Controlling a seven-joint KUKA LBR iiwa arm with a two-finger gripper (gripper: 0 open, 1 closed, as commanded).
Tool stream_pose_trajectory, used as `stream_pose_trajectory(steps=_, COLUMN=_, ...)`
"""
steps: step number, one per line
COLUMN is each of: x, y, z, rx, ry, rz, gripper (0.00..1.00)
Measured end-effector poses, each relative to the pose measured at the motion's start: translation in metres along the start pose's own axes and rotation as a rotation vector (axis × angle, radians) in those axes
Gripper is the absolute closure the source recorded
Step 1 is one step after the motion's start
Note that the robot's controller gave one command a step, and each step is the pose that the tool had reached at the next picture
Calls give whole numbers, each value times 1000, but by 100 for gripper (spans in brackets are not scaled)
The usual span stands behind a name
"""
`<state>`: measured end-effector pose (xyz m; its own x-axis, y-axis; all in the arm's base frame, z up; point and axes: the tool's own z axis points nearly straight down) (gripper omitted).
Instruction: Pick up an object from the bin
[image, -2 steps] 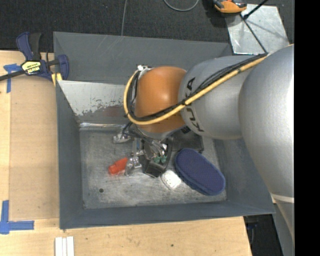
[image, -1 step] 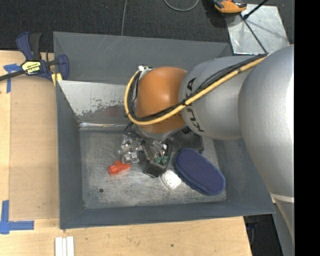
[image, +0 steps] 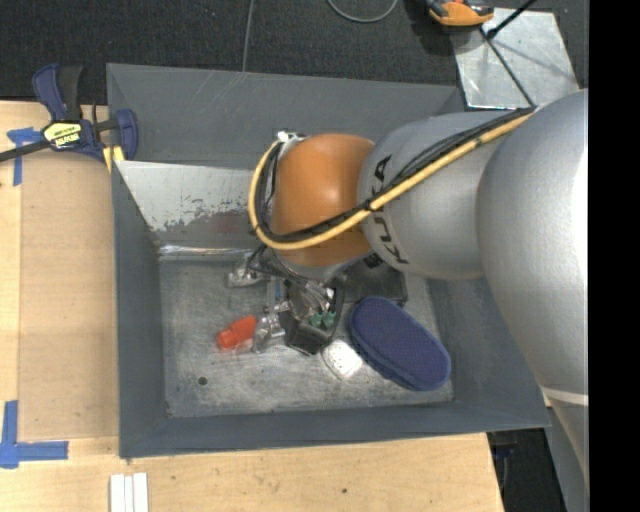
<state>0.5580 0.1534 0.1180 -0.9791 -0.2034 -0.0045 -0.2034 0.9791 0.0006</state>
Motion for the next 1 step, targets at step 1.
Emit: stream_pose_trajectory(steps=1, x=0, y=0, z=0, rx=0, ry=0, rz=0, gripper=100)
